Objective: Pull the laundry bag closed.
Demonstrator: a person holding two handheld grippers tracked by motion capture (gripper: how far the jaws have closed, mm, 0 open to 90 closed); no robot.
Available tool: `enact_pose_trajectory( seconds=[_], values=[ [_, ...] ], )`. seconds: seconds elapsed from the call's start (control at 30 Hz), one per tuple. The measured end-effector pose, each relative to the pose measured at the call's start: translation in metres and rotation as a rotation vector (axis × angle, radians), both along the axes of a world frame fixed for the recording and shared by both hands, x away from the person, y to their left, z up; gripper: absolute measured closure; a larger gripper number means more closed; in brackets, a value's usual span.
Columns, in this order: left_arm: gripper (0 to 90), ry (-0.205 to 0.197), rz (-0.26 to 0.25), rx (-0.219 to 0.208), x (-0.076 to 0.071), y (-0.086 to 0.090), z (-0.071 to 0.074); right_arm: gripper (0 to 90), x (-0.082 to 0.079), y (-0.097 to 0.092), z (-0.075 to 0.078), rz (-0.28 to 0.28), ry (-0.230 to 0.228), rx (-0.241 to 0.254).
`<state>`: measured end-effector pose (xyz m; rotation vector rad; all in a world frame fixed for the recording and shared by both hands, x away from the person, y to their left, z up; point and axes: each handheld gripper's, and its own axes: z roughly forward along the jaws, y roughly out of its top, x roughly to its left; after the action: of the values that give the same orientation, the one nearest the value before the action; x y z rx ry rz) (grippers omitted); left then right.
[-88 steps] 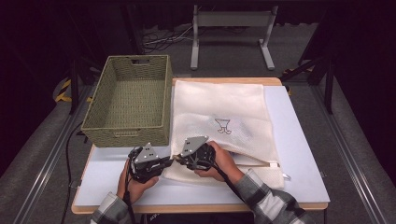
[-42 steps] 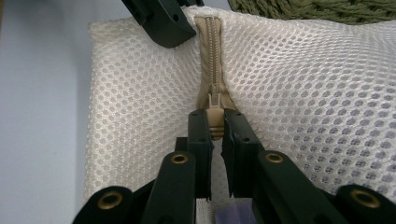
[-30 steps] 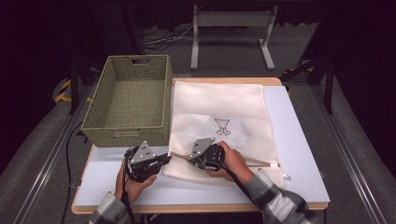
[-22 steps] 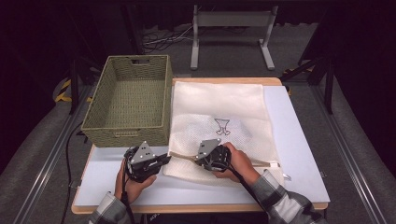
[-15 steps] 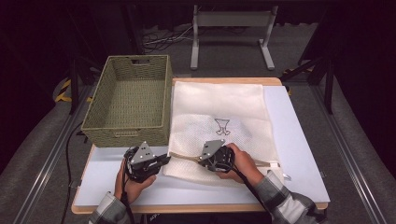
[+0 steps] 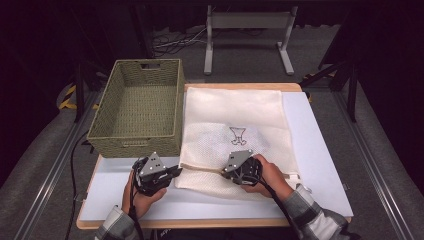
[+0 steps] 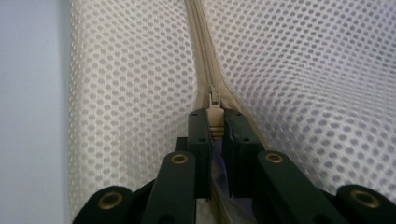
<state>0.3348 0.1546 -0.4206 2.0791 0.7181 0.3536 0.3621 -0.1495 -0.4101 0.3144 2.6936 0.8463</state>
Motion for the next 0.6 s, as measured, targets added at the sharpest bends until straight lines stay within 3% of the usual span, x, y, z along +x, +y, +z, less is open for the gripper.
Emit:
enact_pose_trajectory(
  seconds=[0.6],
  values=[
    [85.2, 0.013, -0.001, 0.021, 0.0, 0.001, -0.003, 82.4, -0.005, -0.033, 0.004, -0.032, 0.003, 0.004]
  ],
)
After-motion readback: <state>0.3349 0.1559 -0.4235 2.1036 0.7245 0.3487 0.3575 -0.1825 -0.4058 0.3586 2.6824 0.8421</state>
